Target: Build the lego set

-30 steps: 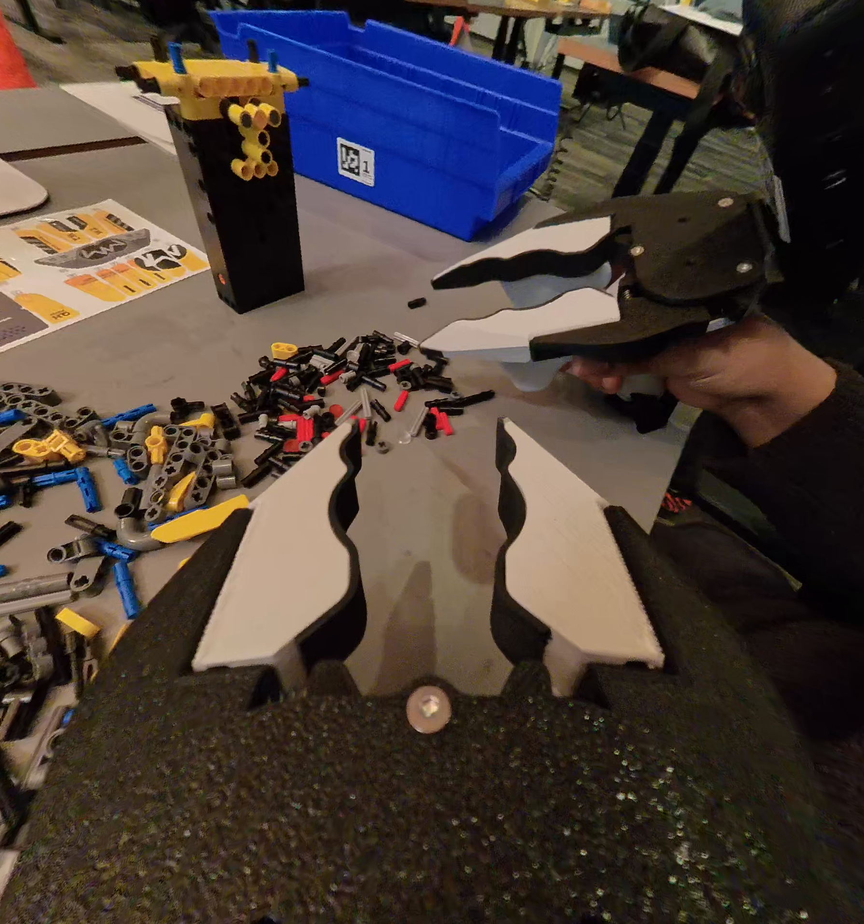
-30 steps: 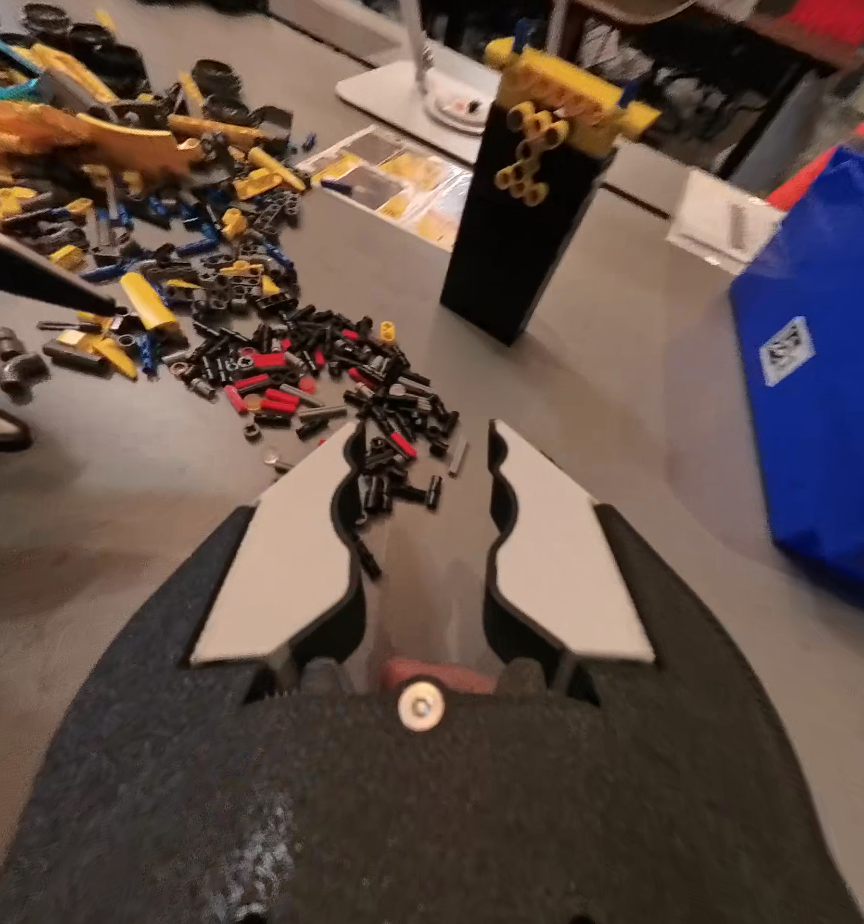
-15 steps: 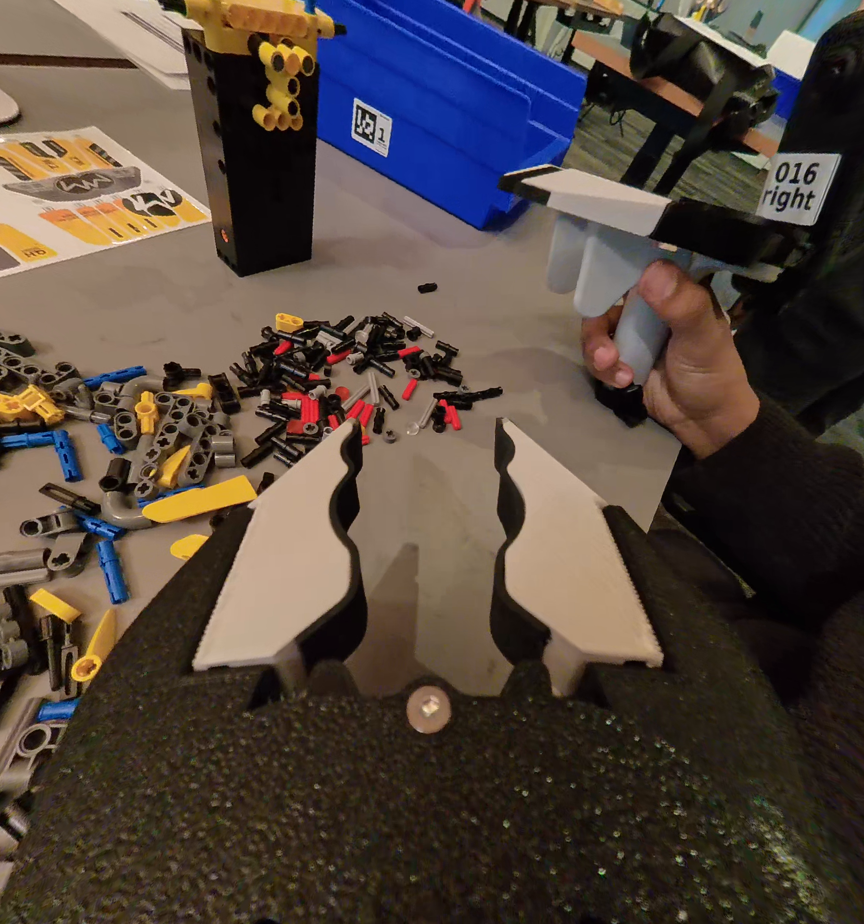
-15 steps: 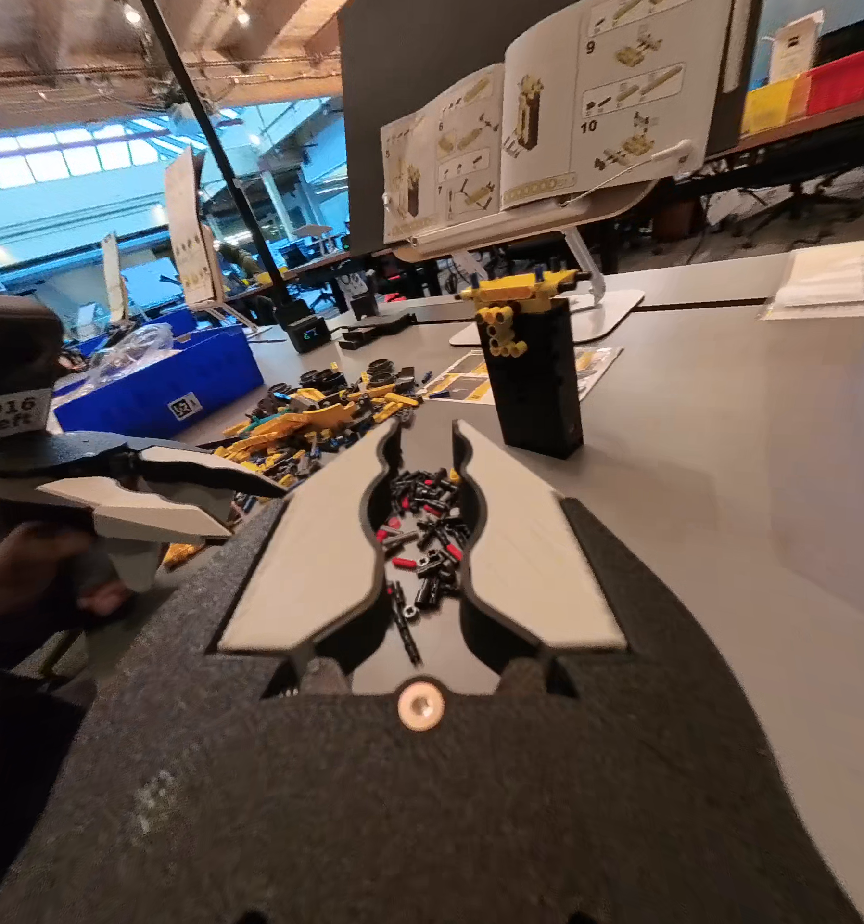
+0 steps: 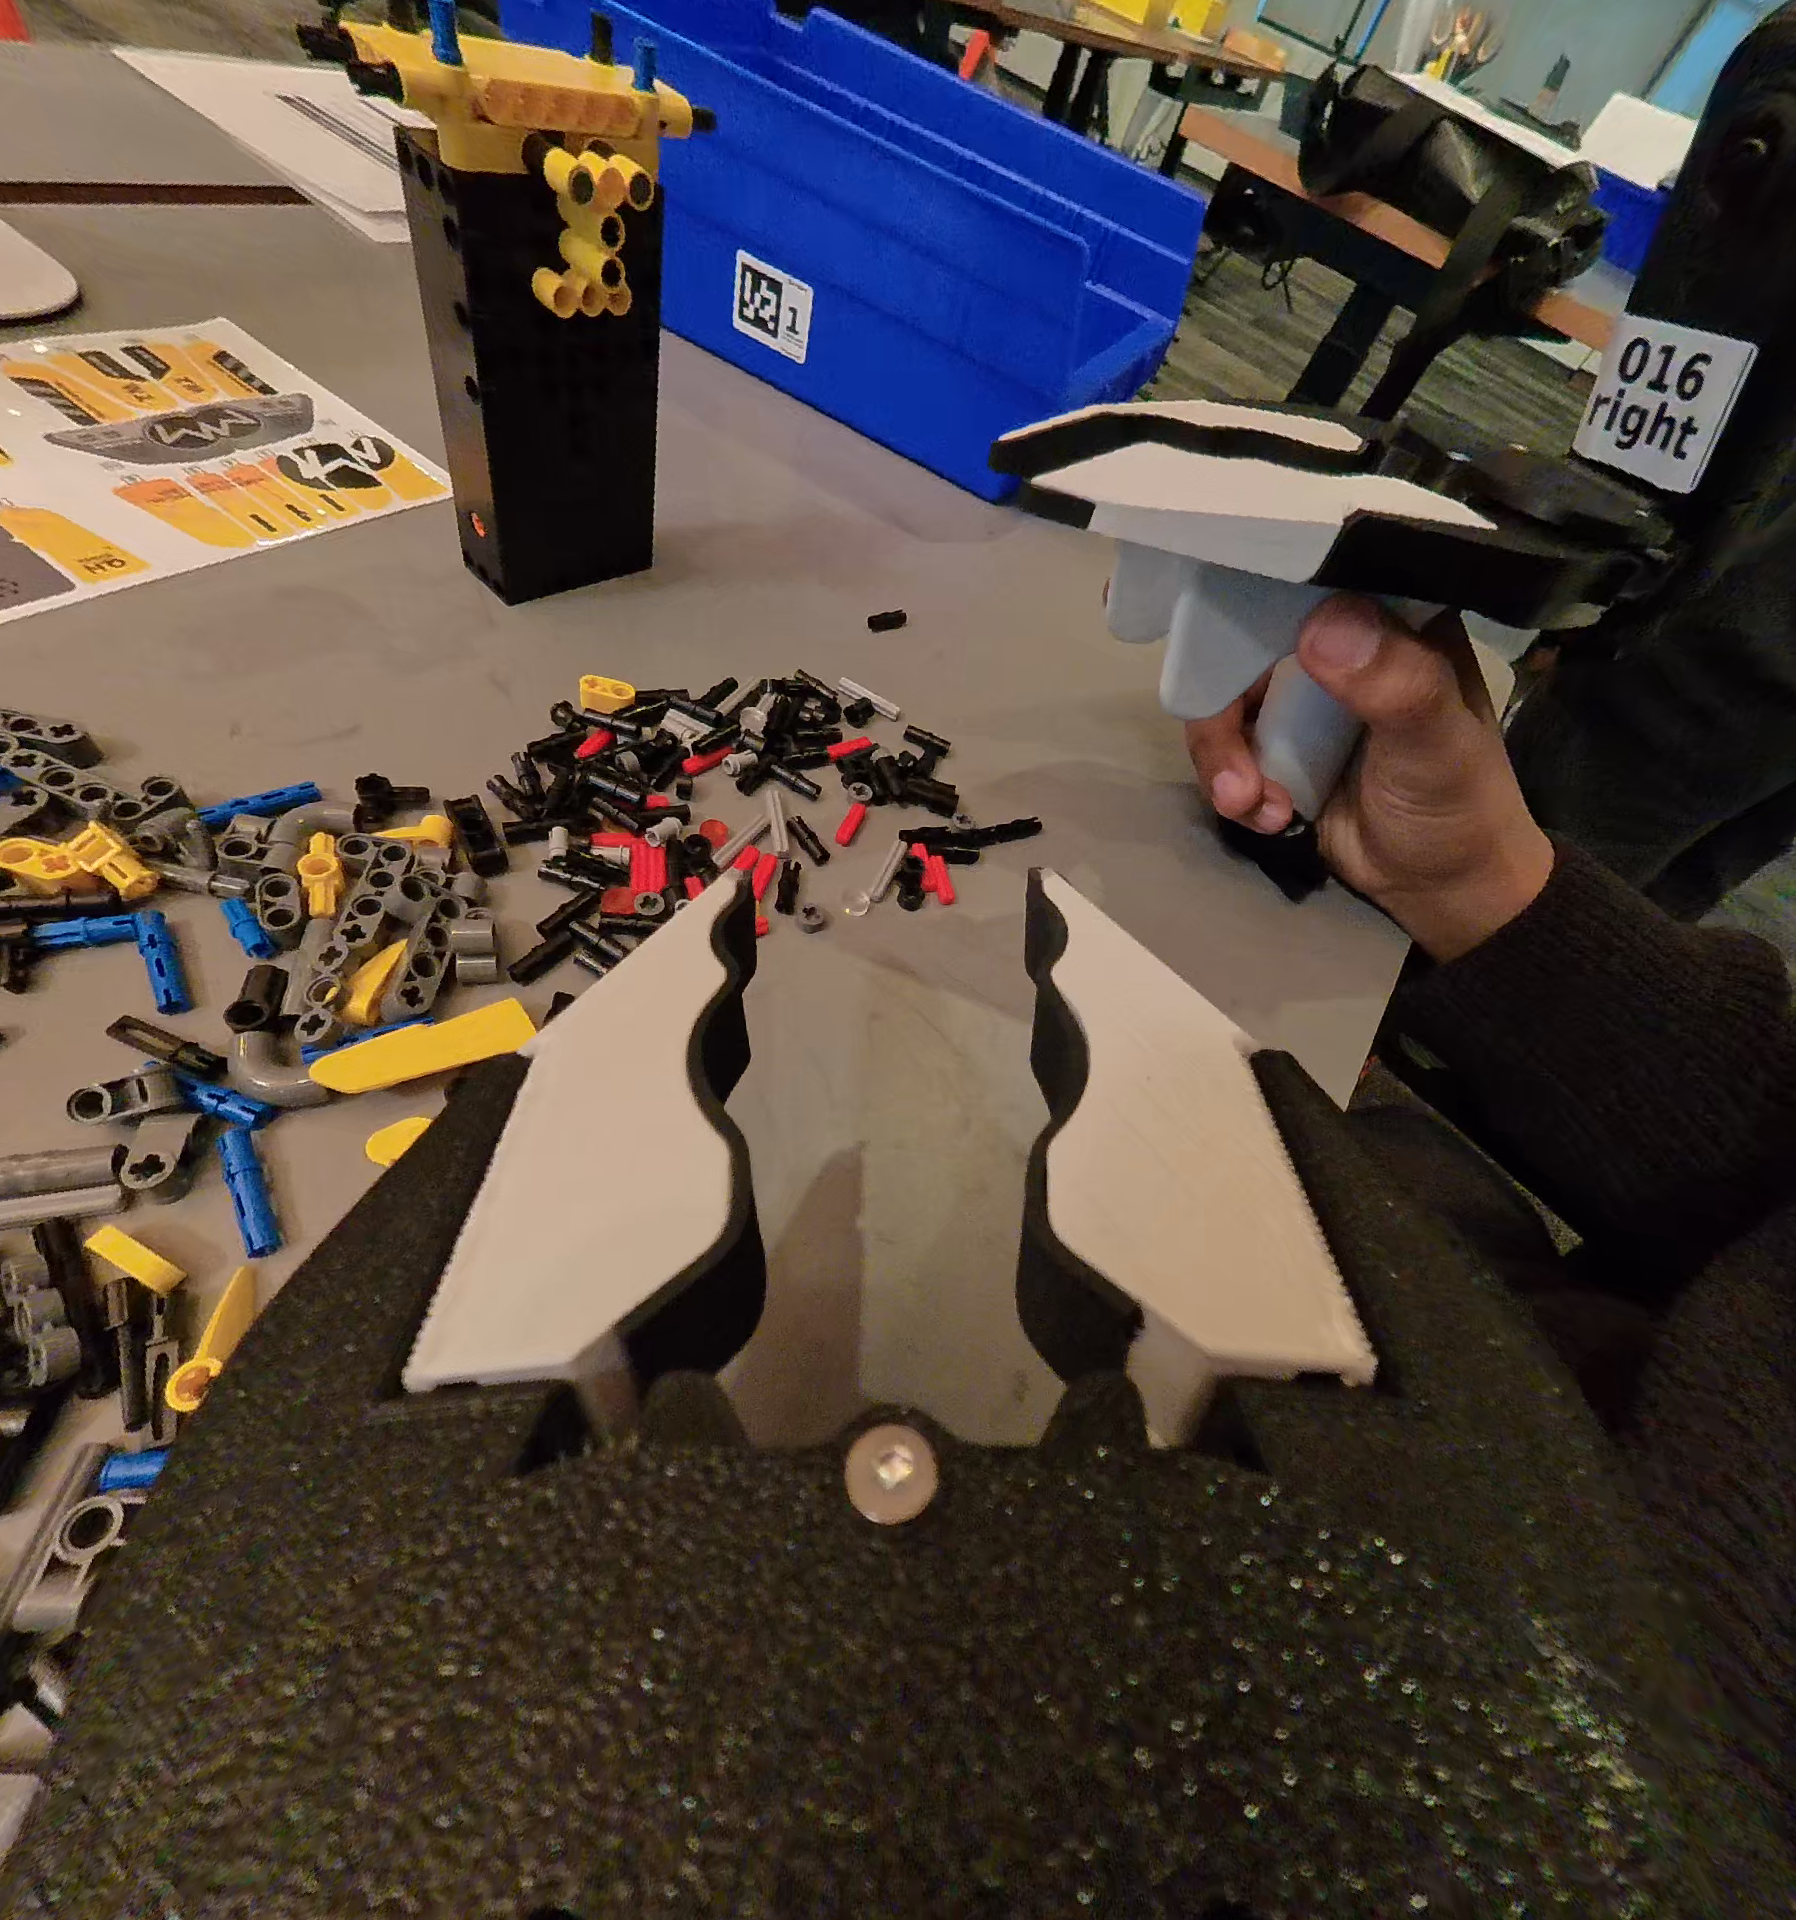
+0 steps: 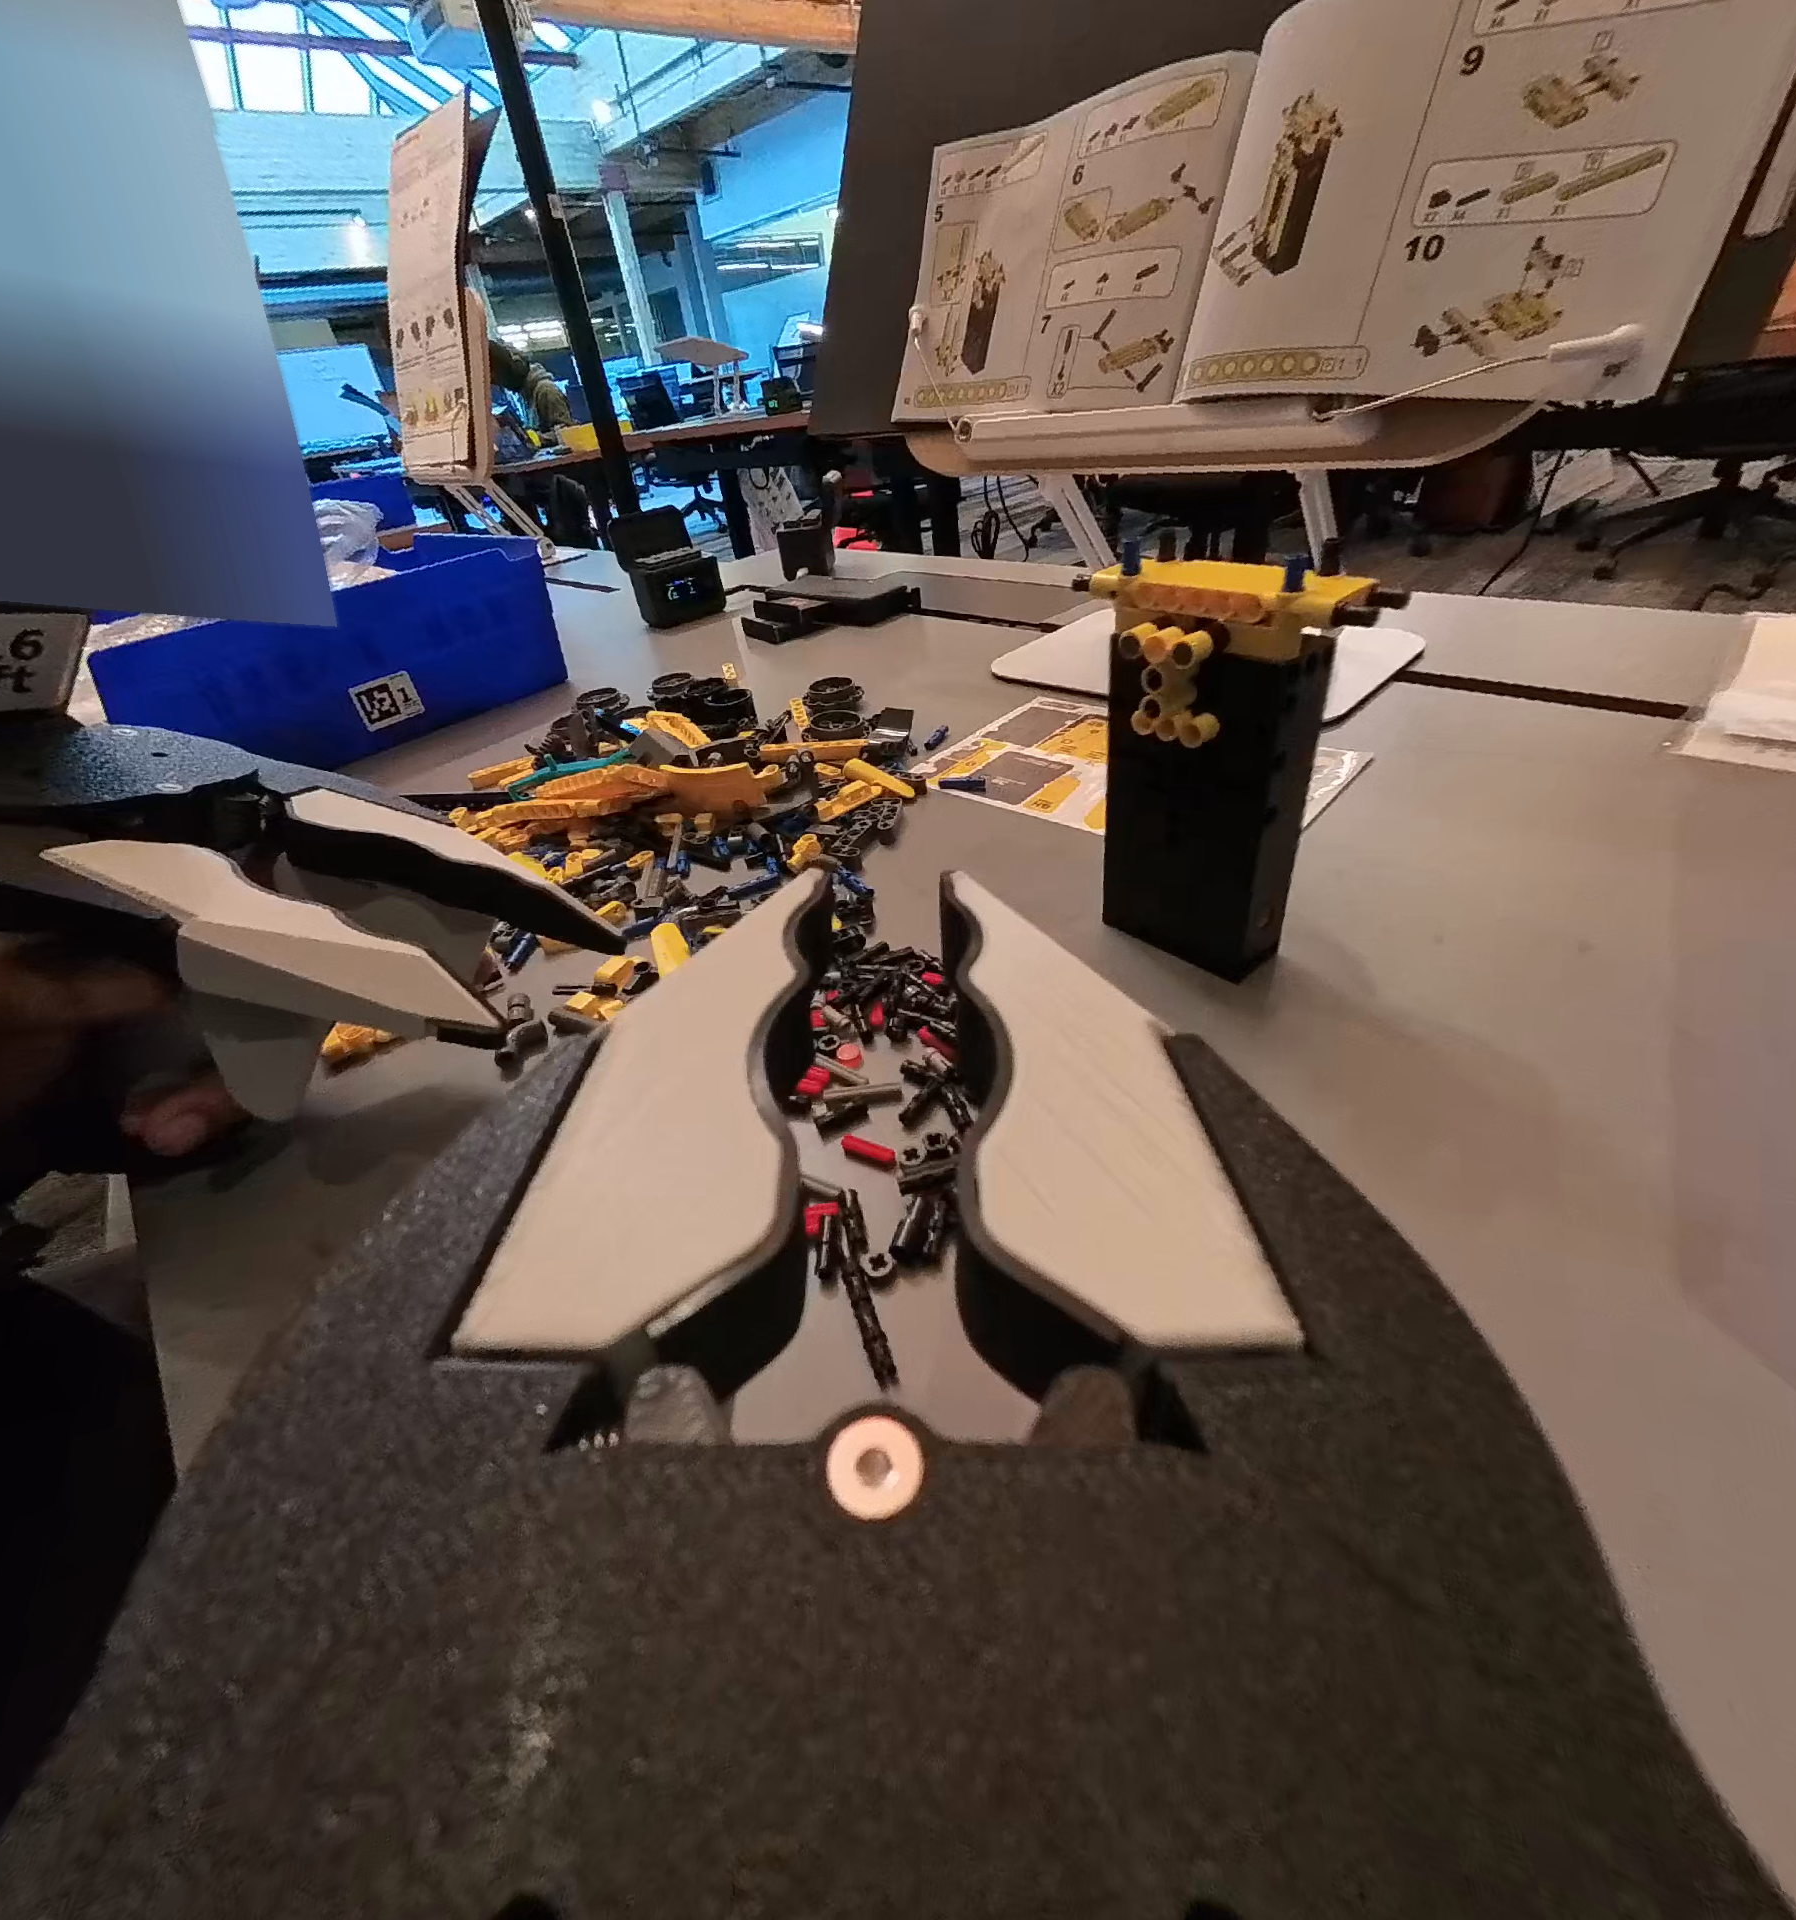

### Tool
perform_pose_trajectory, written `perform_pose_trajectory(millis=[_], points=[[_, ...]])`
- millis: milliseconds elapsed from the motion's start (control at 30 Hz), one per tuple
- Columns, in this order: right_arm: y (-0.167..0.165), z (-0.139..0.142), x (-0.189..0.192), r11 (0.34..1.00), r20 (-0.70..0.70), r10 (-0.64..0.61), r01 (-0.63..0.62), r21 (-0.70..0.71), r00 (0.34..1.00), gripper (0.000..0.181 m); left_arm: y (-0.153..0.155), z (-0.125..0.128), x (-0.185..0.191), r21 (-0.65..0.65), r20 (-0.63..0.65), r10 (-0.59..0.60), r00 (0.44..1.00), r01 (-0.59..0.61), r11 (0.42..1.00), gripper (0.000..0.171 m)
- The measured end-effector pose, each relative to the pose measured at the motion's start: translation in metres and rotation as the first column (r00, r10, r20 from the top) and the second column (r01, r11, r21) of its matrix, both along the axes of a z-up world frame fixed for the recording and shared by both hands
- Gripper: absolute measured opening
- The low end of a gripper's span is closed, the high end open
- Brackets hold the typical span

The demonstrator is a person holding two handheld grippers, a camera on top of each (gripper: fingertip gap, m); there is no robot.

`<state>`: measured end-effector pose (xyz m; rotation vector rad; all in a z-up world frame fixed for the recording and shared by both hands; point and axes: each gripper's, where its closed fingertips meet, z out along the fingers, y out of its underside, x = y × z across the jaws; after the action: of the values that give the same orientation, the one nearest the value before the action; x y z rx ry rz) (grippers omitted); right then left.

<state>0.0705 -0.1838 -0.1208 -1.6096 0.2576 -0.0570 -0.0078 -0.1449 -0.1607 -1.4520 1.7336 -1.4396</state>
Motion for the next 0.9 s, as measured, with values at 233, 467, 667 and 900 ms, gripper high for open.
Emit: perform_pose_trajectory(millis=[233, 467, 667, 900], points=[[0.0028, -0.0020, -0.0013, 1.000, 0.014, 0.003, -0.003, -0.020, 1.000, 0.020, 0.0019, -0.0027, 0.0018, 0.012, -0.014, 0.018, 1.000, -0.018, 1.000, 0.052], [0.0020, -0.0018, 0.0005, 1.000, 0.002, 0.001, -0.001, -0.014, 1.000, 0.020, 0.0037, -0.0068, 0.0038, 0.017, -0.038, 0.033, 0.999, -0.033, 0.999, 0.052], [0.0017, -0.0018, 0.0013, 1.000, -0.004, -0.001, 0.001, -0.012, 1.000, 0.020, 0.0053, -0.0058, 0.0037, -0.002, -0.037, 0.037, 0.999, -0.037, 0.999, 0.052], [0.0017, -0.0019, 0.0019, 1.000, -0.006, -0.003, 0.003, -0.012, 1.000, 0.020, 0.0045, -0.0070, 0.0040, -0.008, -0.047, 0.031, 0.998, -0.031, 0.999, 0.052]])
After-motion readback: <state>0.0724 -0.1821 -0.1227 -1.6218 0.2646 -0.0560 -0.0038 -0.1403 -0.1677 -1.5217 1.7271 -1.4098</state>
